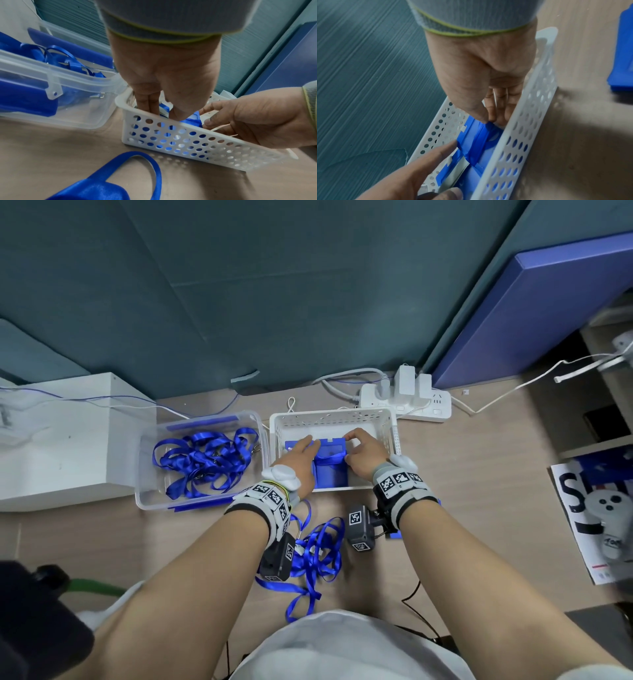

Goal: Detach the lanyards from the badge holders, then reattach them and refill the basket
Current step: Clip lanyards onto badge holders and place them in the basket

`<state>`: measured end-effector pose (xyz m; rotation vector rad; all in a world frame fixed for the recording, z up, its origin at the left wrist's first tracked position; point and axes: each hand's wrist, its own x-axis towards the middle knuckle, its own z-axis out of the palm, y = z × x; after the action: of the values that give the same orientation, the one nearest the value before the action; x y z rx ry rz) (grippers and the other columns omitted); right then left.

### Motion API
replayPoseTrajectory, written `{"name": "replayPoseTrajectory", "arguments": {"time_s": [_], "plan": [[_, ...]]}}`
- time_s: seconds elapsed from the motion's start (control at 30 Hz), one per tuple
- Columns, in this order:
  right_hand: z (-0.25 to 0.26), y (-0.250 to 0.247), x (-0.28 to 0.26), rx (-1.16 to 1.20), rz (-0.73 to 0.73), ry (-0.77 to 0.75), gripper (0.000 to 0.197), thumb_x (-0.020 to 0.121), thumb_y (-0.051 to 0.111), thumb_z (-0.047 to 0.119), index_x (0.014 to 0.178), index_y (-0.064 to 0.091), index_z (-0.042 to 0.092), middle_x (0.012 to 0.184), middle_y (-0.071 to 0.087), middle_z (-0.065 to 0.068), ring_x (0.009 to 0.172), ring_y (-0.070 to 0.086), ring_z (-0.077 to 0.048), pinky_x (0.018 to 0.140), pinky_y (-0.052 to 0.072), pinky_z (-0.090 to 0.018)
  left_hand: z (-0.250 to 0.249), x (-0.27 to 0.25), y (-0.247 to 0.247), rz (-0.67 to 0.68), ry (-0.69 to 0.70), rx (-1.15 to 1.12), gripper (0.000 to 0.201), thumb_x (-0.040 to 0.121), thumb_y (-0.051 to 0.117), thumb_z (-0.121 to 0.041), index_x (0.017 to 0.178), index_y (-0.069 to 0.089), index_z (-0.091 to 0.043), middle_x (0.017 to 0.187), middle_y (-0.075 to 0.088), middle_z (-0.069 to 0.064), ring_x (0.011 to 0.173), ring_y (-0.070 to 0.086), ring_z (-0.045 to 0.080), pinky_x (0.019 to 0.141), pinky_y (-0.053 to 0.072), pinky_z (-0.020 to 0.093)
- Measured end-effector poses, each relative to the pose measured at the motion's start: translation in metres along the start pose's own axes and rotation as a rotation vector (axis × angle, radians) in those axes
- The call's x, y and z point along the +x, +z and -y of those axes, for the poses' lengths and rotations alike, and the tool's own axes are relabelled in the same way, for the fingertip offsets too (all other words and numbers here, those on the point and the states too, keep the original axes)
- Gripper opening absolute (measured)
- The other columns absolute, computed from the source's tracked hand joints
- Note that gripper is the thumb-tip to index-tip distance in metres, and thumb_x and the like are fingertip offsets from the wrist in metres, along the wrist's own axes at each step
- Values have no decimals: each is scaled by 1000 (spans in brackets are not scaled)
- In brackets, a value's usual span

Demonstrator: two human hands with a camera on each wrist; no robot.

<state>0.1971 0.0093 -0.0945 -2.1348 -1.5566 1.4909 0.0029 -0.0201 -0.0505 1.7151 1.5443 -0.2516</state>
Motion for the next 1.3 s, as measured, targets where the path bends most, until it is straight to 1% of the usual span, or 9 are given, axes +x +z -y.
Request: {"name": "replayPoseTrajectory", "arguments": {"time_s": [0.17, 0.37, 0.53, 0.73, 0.87, 1.03, 1.13, 1.2, 1.3], "plan": [[22, -17, -36, 46, -47, 0, 38, 89, 53, 18, 124, 48, 34, 93, 73, -10, 87, 69, -29, 83, 54, -36, -1, -14, -1, -103, -11, -12, 73, 89, 48, -5, 156, 28, -25, 164, 15, -5, 136, 47, 24, 104, 46, 36], [20, -30, -83, 126, -12, -113, 19, 81, 57, 6, 87, 63, 24, 74, 68, -4, 67, 67, -25, 65, 56, -35, -12, -54, 6, -312, 16, -4, 26, 90, 51, -10, 111, 57, -24, 125, 47, 2, 95, 61, 27, 79, 50, 35], [7, -19, -123, 213, 161, -179, 13, 90, 56, -2, 97, 64, 5, 71, 65, -14, 52, 63, -19, 47, 49, -26, -13, -85, 37, -402, 83, 0, 3, 91, 54, -21, 93, 56, -22, 100, 56, 1, 79, 58, 23, 72, 51, 37], [-39, 17, -154, 193, 273, -123, 15, 91, 60, -3, 100, 61, 9, 76, 64, -12, 62, 64, -24, 53, 55, -29, -4, -103, 96, -233, -76, 37, 33, 81, 68, -49, 102, 53, -28, 97, 58, -5, 82, 59, 20, 69, 48, 32], [-62, 34, -166, 122, 292, -116, 31, 87, 59, -4, 109, 56, 17, 72, 64, -7, 60, 60, -23, 57, 55, -32, -1, -110, 123, -161, -167, -15, 17, 87, 63, -23, 103, 65, -27, 105, 69, 2, 94, 64, 24, 78, 50, 31], [-73, 48, -169, 112, 287, -228, 54, 83, 65, 7, 130, 53, 30, 72, 62, 2, 61, 58, -19, 62, 53, -31, -10, -122, 137, -221, -95, -305, 25, 87, 65, -10, 82, 71, -34, 85, 67, -10, 77, 60, 7, 67, 42, 14], [-73, 54, -170, 39, 283, -279, 25, 86, 70, 14, 110, 69, 19, 81, 68, -2, 69, 61, -17, 74, 59, -39, -19, -131, 140, -237, -51, -380, 23, 88, 65, -11, 86, 74, -32, 89, 69, -10, 80, 63, 7, 67, 42, 11], [-75, 56, -170, 24, 243, -227, 10, 86, 70, 21, 91, 74, 13, 80, 71, -5, 74, 65, -23, 83, 58, -42, -19, -134, 142, -248, -91, -457, 26, 85, 64, -9, 81, 72, -33, 91, 73, -5, 83, 68, 15, 74, 51, 23], [-79, 55, -163, 26, 148, -107, 26, 79, 67, 32, 78, 70, 6, 68, 66, -4, 67, 60, -24, 71, 54, -33, -20, -138, 139, -269, -208, -635, 23, 81, 57, -13, 78, 72, -30, 85, 74, 3, 75, 67, 21, 79, 55, 39]]}}
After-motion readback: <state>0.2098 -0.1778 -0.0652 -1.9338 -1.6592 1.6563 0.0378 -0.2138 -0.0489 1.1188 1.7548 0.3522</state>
